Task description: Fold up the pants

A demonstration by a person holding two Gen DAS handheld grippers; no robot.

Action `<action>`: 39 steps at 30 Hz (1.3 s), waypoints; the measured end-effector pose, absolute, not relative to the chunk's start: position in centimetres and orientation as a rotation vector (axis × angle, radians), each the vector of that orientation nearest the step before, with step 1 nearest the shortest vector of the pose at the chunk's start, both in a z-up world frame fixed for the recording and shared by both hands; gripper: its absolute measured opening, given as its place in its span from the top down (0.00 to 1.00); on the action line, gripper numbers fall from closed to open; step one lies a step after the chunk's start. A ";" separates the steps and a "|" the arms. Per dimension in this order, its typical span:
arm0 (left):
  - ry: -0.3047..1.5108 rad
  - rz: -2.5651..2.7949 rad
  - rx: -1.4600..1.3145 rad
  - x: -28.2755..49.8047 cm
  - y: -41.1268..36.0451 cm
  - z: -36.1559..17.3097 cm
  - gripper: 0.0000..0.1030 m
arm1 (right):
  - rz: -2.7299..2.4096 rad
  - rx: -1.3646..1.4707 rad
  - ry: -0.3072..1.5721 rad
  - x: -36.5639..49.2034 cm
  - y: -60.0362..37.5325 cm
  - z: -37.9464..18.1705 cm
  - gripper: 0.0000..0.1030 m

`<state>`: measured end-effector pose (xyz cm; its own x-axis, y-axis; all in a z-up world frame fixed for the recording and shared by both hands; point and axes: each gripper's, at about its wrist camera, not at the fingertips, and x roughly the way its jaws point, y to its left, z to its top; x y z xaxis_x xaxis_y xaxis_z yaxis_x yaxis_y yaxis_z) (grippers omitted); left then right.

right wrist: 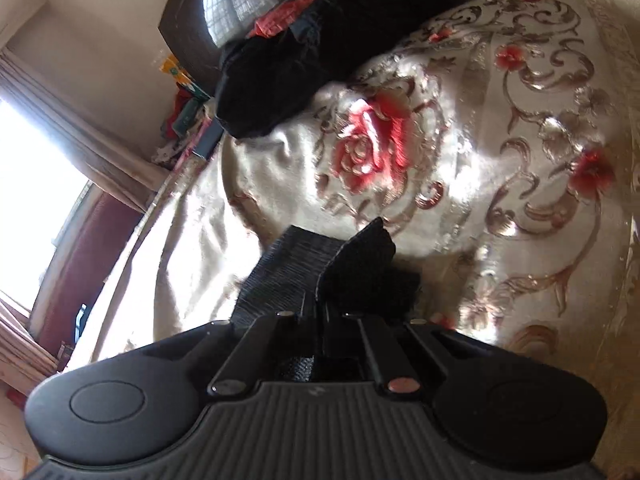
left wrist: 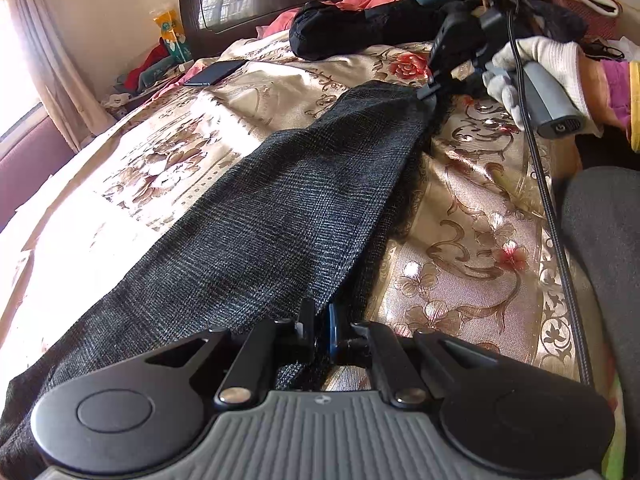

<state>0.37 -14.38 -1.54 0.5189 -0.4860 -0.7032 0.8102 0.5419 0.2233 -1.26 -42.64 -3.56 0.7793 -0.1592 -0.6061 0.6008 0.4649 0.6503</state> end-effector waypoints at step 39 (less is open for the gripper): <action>0.675 -0.818 0.504 1.1 -13.9 -1.4 0.78 | -0.366 0.422 0.629 7.9 -44.1 0.3 0.52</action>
<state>1.05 -13.88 -1.39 0.4991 -0.4913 -0.7138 0.7943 0.5887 0.1502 7.93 -44.14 0.31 0.7503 -0.1992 -0.6304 0.4496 0.8528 0.2656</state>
